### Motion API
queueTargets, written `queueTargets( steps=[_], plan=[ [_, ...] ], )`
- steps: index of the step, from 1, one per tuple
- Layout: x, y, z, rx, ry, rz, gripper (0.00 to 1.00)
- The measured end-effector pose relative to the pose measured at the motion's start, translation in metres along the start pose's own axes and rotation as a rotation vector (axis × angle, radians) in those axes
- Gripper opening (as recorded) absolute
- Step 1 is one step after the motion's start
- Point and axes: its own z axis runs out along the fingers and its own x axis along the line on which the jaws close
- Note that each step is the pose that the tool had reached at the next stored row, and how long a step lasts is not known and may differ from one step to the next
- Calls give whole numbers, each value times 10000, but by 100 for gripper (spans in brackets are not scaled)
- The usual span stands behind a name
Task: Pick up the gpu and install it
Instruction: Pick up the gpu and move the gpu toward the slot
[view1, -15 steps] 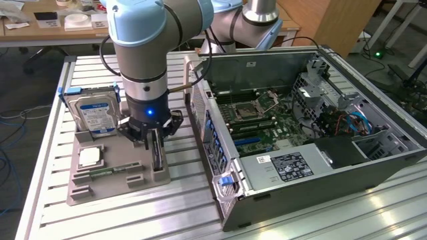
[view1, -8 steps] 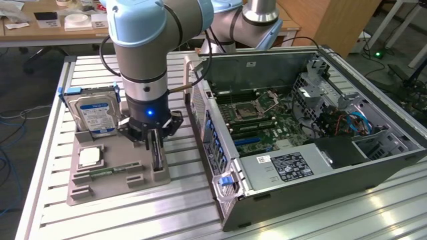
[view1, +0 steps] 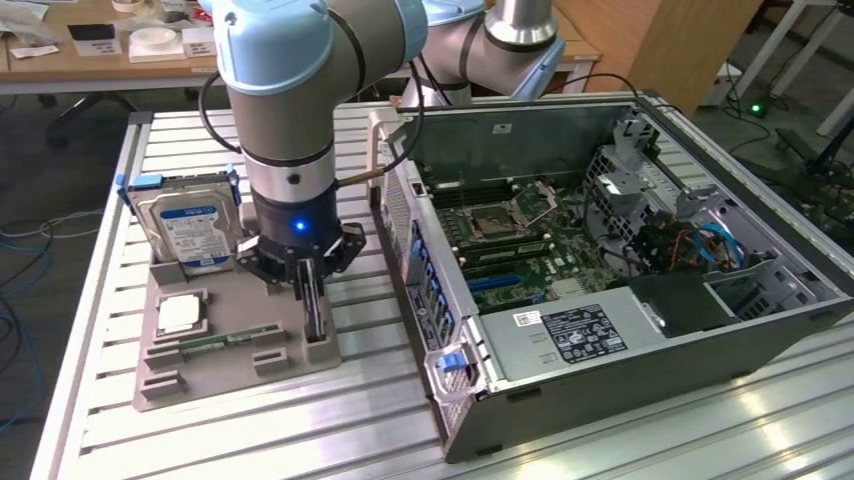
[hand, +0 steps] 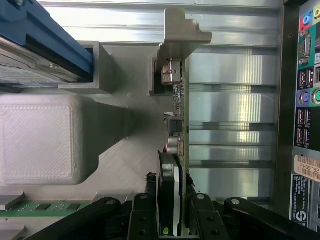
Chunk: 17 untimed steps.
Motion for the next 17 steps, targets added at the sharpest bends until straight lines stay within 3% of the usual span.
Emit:
queueTargets(
  steps=[15, 17],
  plan=[
    [0, -12, 2, 1, 0, 0, 33],
    [0, -12, 2, 1, 0, 0, 28]
  ],
)
